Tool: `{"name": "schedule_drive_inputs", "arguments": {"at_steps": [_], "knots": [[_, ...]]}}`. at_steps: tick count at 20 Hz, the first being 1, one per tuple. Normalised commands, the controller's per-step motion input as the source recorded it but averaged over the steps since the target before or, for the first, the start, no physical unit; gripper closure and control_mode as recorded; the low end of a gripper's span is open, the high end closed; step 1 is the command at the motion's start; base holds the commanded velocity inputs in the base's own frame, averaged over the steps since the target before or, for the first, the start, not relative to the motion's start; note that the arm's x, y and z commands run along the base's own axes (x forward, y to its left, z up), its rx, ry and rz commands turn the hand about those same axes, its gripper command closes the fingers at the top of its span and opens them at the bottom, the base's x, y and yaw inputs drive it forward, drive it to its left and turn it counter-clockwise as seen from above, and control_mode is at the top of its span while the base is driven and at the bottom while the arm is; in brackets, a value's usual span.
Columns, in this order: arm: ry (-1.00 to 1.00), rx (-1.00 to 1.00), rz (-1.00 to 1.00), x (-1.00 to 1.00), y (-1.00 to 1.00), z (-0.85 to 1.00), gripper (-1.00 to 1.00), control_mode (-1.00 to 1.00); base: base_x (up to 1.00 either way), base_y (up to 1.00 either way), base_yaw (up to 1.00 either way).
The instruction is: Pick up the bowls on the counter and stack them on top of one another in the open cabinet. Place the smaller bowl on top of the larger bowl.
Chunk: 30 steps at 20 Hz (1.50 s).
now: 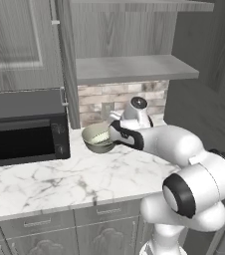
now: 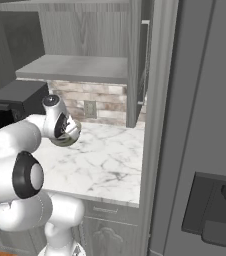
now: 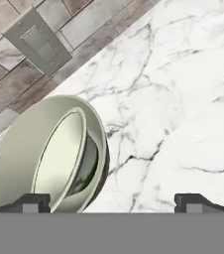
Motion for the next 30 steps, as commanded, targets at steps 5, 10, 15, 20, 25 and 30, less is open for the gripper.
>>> {"name": "schedule_drive_inputs", "arguments": {"at_steps": [5, 10, 15, 20, 25, 30], "knots": [[0.0, 0.03, -0.01, 0.06, 0.47, -0.18, -1.0, -1.0, 0.0, 0.0, 0.0], [0.02, 0.13, 0.0, 0.01, 0.15, -0.23, -1.0, -1.0, 0.0, 0.0, 0.0], [0.0, 0.12, 0.0, 0.0, 0.0, -0.25, -1.0, -1.0, 0.0, 0.0, 0.0], [0.0, 0.0, 0.0, 0.0, 0.0, -0.05, -1.0, -1.0, 0.0, 0.0, 0.0], [0.0, 0.0, 0.0, 0.06, 0.02, -0.18, -1.0, -1.0, 0.0, 0.0, 0.0], [0.0, 0.0, 0.0, 0.25, 0.09, -0.18, -1.0, -1.0, 0.0, 0.0, 0.0]]}}
